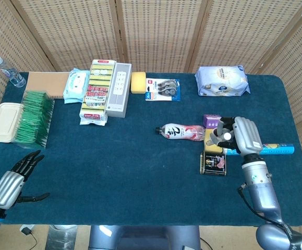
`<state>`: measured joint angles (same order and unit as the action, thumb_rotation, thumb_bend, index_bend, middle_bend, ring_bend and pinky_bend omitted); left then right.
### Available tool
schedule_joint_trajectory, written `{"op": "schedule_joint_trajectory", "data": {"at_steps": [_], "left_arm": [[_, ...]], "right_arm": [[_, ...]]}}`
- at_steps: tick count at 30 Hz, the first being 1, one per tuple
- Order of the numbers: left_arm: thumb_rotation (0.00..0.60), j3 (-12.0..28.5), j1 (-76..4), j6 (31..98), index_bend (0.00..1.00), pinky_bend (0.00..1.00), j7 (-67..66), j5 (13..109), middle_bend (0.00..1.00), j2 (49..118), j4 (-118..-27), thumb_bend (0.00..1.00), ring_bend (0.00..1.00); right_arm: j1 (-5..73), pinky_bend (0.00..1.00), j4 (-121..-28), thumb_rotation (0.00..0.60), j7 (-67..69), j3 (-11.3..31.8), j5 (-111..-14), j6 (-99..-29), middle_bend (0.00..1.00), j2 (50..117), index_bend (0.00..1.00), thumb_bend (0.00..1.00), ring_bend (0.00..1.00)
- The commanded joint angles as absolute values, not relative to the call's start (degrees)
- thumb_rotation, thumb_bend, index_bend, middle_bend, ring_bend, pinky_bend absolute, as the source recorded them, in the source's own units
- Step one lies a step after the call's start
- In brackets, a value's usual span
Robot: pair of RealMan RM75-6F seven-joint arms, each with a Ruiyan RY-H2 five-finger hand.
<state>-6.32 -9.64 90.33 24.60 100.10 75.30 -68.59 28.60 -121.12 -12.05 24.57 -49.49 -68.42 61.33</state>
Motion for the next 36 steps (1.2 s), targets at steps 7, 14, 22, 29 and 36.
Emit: {"op": "schedule_joint_trajectory", "data": {"at_steps": [7,14,22,29,36], "left_arm": [[0.438,-6.9,-9.9,90.0,0.01,0.15,25.6,100.7,0.00,75.3,-68.6,0.00,0.03],[0.442,-6.9,-9.5,91.2,0.01,0.15,25.1,101.1,0.00,75.1,-68.7,0.00,0.03],[0.439,-6.8,-10.1,89.7,0.01,0.15,24.3,100.7,0.00,75.3,-69.1,0.00,0.03],[0.441,-7.2,-9.6,90.5,0.01,0.15,24.7,100.9,0.00,75.3,-68.7,0.00,0.03],[0.437,-6.9,-10.2,89.9,0.01,0.15,24.2,100.9,0.00,75.3,-69.2,0.00,0.03]], "right_arm": [[15.8,0.94,-133.8,0.600,7.4,15.5,-72.8,-62.8,0.94,48.1,0.76,0.45,1.00],[17.0,0.95,-126.6,0.600,13.4,18.9,-69.2,-66.8,0.96,49.2,0.77,0.46,1.00],[16.1,0.96,-129.2,0.600,8.2,12.1,-78.1,-67.5,0.96,52.1,0.78,0.47,1.00],[19.6,0.97,-125.2,0.600,2.3,19.9,-62.8,-75.3,0.97,57.5,0.78,0.47,1.00],[17.4,1.00,-128.4,0.600,-2.9,9.7,-78.7,-73.5,0.97,57.0,0.78,0.47,1.00]]}}
